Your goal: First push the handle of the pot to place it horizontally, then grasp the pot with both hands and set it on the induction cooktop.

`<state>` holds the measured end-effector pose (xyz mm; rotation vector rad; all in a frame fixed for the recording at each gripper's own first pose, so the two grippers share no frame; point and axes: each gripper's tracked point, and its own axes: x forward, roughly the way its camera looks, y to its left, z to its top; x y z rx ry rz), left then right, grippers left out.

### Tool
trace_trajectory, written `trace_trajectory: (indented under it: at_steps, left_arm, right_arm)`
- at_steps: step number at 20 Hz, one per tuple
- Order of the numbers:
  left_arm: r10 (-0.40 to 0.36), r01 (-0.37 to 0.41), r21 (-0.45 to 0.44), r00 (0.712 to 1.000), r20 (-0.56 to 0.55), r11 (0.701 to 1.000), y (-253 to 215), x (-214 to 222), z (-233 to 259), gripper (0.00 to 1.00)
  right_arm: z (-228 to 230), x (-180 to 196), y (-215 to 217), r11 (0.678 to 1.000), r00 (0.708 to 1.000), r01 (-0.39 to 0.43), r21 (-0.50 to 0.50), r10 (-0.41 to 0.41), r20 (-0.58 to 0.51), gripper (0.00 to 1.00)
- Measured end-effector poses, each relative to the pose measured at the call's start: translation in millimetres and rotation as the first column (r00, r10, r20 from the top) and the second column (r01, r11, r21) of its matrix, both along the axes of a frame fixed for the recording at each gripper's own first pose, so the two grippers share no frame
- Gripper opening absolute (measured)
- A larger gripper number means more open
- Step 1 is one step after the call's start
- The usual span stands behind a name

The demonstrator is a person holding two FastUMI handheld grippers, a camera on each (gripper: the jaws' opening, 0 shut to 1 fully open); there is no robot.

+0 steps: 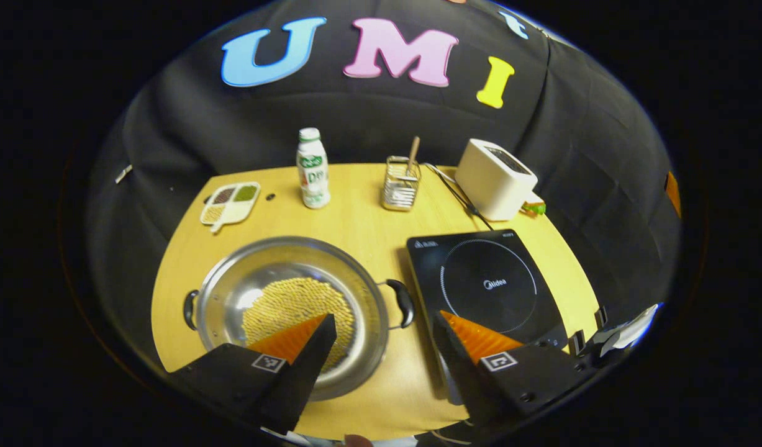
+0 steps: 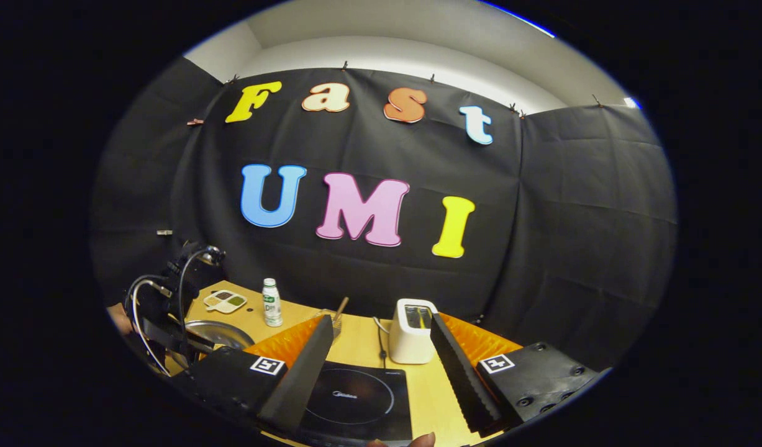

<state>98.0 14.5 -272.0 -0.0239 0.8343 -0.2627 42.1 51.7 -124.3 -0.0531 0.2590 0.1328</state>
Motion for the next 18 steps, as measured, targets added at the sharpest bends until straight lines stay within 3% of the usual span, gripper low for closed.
trace_trajectory:
  at_steps: [4,10,13,18]
  left_arm:
    - [0.045,-0.045,0.003,0.998,0.037,0.999,67,-7,8,0.96]
    - [0.161,-0.16,0.029,0.987,-0.03,0.987,187,-16,-20,0.96]
    - [0.185,-0.181,0.068,0.981,-0.061,0.981,233,-13,-35,0.96]
    - [0.176,-0.173,0.031,0.975,-0.133,0.984,249,4,-71,0.95]
  right_arm:
    - [-40,2,69,0.993,0.989,-0.098,0.066,0.104,-0.102,0.98]
    - [-106,5,144,0.975,0.945,-0.176,0.139,0.207,-0.255,0.98]
    - [-143,4,172,0.965,0.902,-0.198,0.17,0.247,-0.355,0.98]
    - [-201,3,194,0.963,0.821,-0.208,0.172,0.268,-0.504,0.99]
